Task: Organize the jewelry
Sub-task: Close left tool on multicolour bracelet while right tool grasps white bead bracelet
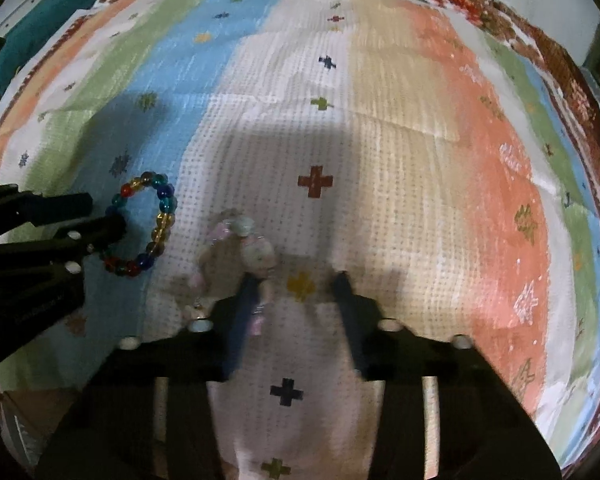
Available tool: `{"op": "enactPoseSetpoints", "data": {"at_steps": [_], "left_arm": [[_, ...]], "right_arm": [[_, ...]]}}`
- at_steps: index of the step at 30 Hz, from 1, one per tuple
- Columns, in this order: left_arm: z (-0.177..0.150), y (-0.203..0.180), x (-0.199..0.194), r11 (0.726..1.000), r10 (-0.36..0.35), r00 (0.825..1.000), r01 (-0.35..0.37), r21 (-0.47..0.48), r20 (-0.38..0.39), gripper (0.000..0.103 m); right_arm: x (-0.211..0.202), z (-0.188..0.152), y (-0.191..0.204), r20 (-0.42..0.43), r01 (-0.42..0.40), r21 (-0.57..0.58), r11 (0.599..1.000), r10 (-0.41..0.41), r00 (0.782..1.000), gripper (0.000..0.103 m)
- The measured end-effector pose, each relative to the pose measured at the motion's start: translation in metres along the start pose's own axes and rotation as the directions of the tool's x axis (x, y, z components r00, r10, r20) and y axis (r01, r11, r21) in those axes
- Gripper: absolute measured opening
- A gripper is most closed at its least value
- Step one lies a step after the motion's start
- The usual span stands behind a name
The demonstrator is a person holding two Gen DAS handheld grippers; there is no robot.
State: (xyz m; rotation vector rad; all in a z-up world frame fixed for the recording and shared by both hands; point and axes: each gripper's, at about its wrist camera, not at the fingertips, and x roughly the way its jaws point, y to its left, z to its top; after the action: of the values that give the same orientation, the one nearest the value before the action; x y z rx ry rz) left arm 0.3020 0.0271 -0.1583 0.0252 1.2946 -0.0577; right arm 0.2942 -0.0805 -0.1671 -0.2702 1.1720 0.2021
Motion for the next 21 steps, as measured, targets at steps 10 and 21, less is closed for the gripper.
{"op": "enactPoseSetpoints", "data": {"at_steps": [10, 21], "left_arm": [[-0.006, 0.011, -0.011, 1.0, -0.011, 1.0, 0.011, -0.018, -0.001, 0.009], [-0.011, 0.0, -0.055, 0.999, -0.032, 0.997, 0.033, -0.014, 0.075, 0.009]], "right_arm": [[-0.008, 0.002, -0.009, 0.005, -0.054, 0.01, 0.998, 0.054, 0.999, 0.01], [-0.047, -0.004, 0.001, 0.075, -0.089, -0.024, 0.996, 0.091, 0.993, 0.01]]}}
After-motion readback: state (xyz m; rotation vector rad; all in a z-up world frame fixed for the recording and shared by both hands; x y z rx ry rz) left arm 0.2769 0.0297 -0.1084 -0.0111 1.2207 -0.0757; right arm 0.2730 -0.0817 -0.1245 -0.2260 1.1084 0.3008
